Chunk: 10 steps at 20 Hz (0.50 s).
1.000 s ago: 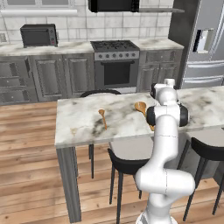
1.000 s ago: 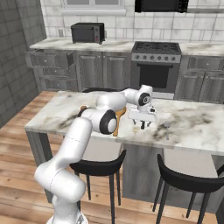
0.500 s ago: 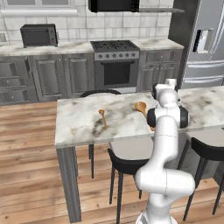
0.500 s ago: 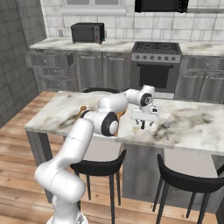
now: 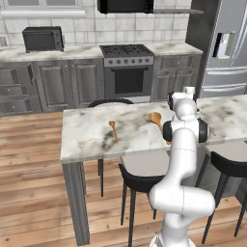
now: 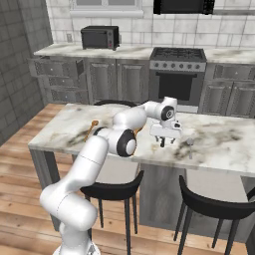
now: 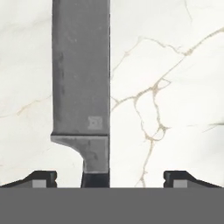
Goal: Pick up the metallic utensils from the counter and place them in the open drawer. Make sure not to pick up any wooden utensils.
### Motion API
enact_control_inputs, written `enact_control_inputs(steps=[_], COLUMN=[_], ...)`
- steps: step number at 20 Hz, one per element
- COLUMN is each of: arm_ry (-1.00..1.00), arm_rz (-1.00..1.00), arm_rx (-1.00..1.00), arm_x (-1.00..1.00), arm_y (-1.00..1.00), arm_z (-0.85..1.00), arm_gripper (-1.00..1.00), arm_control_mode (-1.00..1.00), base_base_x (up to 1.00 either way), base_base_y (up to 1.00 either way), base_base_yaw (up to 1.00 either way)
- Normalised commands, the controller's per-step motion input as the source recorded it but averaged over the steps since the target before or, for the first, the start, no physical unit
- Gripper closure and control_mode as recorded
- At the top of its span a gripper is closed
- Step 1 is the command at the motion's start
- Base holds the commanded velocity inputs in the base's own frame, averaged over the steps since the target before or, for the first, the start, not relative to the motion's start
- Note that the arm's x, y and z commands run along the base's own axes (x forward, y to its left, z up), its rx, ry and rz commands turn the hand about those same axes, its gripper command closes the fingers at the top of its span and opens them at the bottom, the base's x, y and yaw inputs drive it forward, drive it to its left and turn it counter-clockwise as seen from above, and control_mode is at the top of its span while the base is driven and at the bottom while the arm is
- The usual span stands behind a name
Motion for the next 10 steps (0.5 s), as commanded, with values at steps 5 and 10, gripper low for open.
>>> enact_control_inputs(steps=[5, 10], arm_ry=[0.0, 0.0], arm_rz=[0.0, 0.0], arm_rx=[0.0, 0.0], arm_x=[0.0, 0.0], arm_y=[0.0, 0.0], arm_z=[-0.18, -0.07], arm_gripper=[-1.0, 1.0], arm_control_mode=[-1.0, -1.0], base_base_x=[0.0, 0.0], base_base_y=[0.0, 0.0], base_base_yaw=[0.0, 0.0])
